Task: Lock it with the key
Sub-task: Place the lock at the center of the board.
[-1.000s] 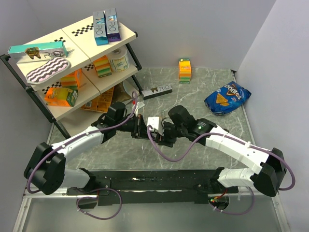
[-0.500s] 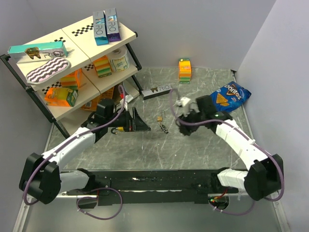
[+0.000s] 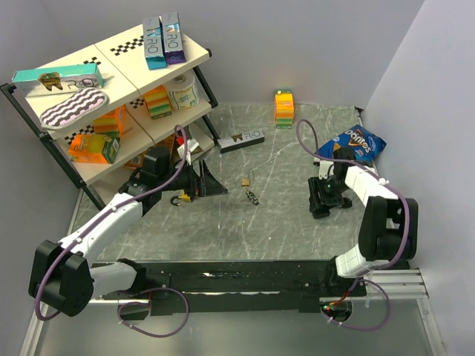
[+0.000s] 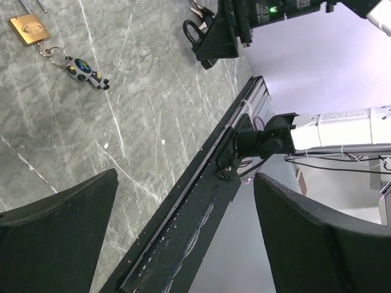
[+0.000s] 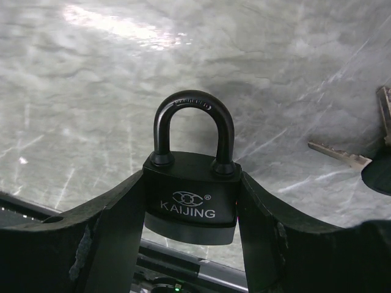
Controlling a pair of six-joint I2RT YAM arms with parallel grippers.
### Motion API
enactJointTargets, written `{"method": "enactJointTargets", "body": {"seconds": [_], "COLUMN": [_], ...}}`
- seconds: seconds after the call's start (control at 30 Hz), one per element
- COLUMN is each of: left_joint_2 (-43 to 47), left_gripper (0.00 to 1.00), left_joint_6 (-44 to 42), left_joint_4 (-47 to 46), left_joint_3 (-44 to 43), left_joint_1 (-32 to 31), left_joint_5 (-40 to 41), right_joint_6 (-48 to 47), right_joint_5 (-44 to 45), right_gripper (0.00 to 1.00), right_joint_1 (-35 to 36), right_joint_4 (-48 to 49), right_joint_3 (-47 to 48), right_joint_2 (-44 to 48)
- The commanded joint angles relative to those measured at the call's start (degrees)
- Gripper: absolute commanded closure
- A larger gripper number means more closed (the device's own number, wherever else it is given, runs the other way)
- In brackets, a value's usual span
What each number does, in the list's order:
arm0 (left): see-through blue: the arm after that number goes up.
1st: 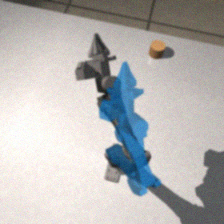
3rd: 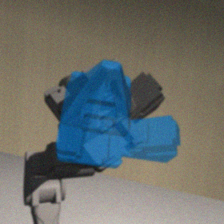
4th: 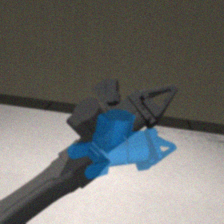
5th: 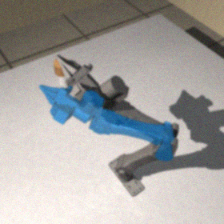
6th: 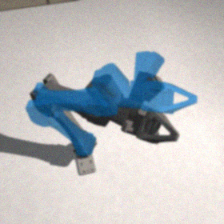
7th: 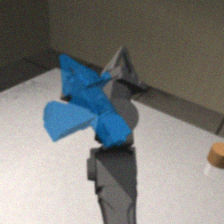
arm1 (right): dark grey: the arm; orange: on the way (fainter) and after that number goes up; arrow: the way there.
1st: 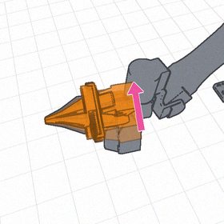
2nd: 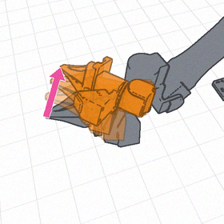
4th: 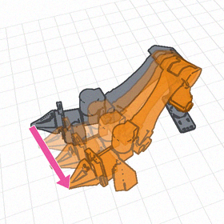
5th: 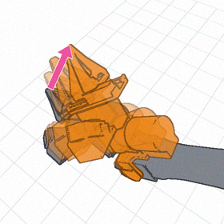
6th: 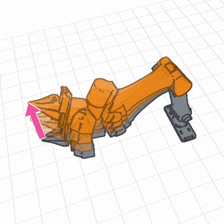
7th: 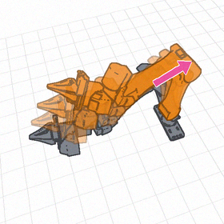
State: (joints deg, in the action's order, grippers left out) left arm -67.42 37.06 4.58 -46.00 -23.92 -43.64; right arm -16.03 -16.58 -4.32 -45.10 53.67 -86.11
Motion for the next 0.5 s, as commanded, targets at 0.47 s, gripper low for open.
{"method": "enactJointTargets", "body": {"seconds": [0.47], "left_joint_2": [-0.1], "left_gripper": [0.04], "left_joint_6": [-1.6], "left_joint_4": [-0.1], "left_joint_3": [-1.6], "left_joint_1": [0.4], "left_joint_5": [1.2], "right_joint_6": [8.5], "right_joint_5": [7.5], "right_gripper": [0.80], "right_joint_1": [-1.9], "right_joint_4": [6.7], "right_joint_3": [4.3], "right_joint_2": [-7.7]}}
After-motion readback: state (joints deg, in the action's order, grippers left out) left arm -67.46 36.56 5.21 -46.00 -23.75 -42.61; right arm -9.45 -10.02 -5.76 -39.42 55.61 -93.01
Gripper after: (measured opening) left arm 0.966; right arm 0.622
